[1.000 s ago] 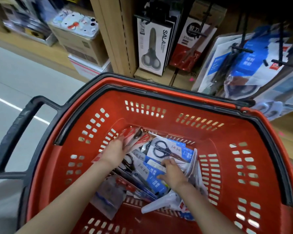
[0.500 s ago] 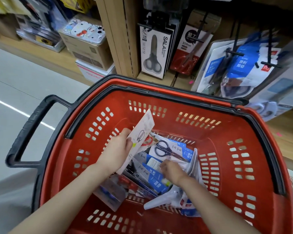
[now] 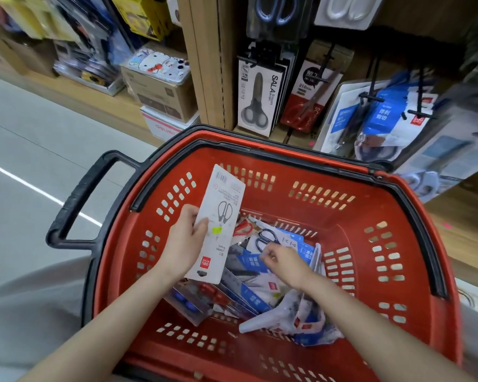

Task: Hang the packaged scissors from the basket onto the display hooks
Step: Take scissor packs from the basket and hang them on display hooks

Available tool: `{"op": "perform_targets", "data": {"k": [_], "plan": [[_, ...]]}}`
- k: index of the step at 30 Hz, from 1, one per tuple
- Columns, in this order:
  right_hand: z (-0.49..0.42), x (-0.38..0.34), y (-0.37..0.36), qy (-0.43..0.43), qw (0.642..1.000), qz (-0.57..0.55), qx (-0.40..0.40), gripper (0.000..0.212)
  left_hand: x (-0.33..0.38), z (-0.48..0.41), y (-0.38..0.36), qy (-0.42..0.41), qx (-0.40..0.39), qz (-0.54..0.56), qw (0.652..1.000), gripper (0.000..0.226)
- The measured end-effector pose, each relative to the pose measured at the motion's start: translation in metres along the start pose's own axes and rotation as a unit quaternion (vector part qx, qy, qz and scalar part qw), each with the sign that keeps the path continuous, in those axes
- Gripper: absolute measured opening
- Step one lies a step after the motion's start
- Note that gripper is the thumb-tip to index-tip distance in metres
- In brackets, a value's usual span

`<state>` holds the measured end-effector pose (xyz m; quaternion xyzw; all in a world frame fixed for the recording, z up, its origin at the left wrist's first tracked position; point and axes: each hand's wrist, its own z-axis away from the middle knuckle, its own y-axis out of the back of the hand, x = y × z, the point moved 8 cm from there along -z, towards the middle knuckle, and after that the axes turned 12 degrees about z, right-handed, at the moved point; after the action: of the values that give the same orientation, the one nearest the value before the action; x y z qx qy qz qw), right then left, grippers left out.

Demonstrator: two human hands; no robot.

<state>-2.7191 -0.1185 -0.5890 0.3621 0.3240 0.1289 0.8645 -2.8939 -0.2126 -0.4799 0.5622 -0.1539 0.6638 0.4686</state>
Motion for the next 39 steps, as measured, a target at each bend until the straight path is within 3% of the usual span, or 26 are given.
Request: {"op": "perform_targets", "data": {"k": [5, 10, 16, 20, 22, 25, 29, 33, 37, 39], "plan": [[0.035, -0.004, 0.09, 0.005, 0.986, -0.042, 0.163, 0.025, -0.012, 0.002, 0.005, 0.029, 0.035, 0.005, 0.999, 0.004], [0.091, -0.019, 0.161, 0.032, 0.933, -0.075, 0.35, 0.022, -0.027, 0.004, -0.015, 0.092, 0.016, 0.092, 0.991, 0.005], [0.126, -0.028, 0.166, 0.009, 0.879, -0.174, 0.443, 0.022, -0.009, 0.014, -0.059, 0.128, -0.059, 0.214, 0.967, 0.039], [0.135, -0.004, 0.193, -0.03, 0.839, -0.203, 0.504, 0.022, 0.005, 0.011, -0.039, 0.083, 0.011, 0.217, 0.973, 0.036], [0.138, 0.004, 0.212, -0.022, 0.842, -0.193, 0.503, 0.02, 0.013, 0.008, -0.016, 0.037, 0.058, 0.161, 0.985, 0.033], [0.141, -0.002, 0.231, 0.035, 0.875, -0.163, 0.454, 0.024, 0.036, 0.006, 0.006, -0.039, 0.086, 0.059, 0.994, 0.03], [0.13, -0.016, 0.236, 0.064, 0.922, -0.125, 0.362, 0.021, 0.061, 0.006, -0.029, -0.08, -0.049, -0.014, 0.995, 0.019], [0.12, -0.021, 0.234, 0.062, 0.924, -0.16, 0.341, 0.017, 0.07, 0.024, -0.079, -0.04, -0.2, 0.071, 0.976, 0.022], [0.118, -0.018, 0.236, 0.037, 0.925, -0.111, 0.362, 0.015, 0.074, 0.041, -0.101, 0.042, -0.257, 0.225, 0.939, 0.029], [0.119, -0.013, 0.237, 0.021, 0.922, -0.095, 0.376, 0.014, 0.076, 0.044, -0.106, 0.022, -0.264, 0.219, 0.939, 0.026]]}}
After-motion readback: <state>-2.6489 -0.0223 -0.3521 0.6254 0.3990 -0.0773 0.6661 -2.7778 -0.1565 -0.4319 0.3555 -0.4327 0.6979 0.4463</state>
